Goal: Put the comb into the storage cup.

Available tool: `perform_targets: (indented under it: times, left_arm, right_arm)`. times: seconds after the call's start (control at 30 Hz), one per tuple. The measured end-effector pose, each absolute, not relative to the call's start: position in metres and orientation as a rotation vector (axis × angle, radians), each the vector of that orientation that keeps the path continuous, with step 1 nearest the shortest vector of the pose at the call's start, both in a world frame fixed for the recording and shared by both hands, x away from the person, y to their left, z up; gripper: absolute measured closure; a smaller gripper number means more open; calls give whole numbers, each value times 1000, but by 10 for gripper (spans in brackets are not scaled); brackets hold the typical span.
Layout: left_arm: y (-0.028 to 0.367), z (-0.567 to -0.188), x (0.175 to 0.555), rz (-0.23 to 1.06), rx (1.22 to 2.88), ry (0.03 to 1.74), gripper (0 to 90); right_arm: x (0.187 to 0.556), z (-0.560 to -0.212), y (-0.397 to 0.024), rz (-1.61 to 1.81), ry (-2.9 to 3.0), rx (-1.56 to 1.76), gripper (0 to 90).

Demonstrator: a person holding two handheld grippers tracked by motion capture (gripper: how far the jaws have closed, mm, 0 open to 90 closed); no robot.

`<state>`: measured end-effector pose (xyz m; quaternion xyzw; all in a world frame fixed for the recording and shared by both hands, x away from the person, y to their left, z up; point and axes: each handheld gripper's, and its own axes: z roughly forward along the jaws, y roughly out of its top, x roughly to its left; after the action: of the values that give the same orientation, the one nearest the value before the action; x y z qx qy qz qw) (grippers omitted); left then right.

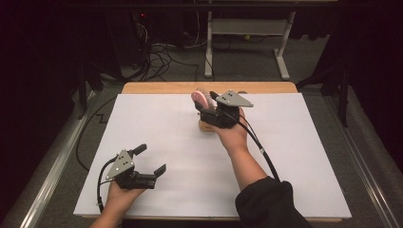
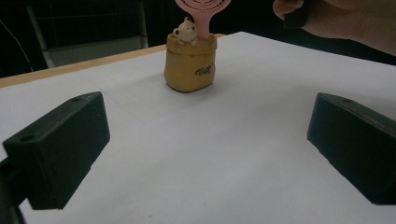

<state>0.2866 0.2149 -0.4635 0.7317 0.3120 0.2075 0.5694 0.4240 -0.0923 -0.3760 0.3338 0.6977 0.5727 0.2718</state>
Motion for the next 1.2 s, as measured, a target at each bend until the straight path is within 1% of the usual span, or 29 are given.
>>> perform_targets:
  times: [0.17, 0.7, 1.2]
  left_arm:
    - [215, -464, 287, 484, 1721, 736, 0]
    - [217, -464, 287, 487, 1723, 738, 0]
    - [218, -464, 287, 488, 1725, 741, 0]
  right_arm:
    - [424, -374, -95, 1527, 1889, 905, 295]
    - [418, -366, -100, 1521, 1875, 897, 162]
    - [404, -357, -109, 1516, 1885, 884, 81]
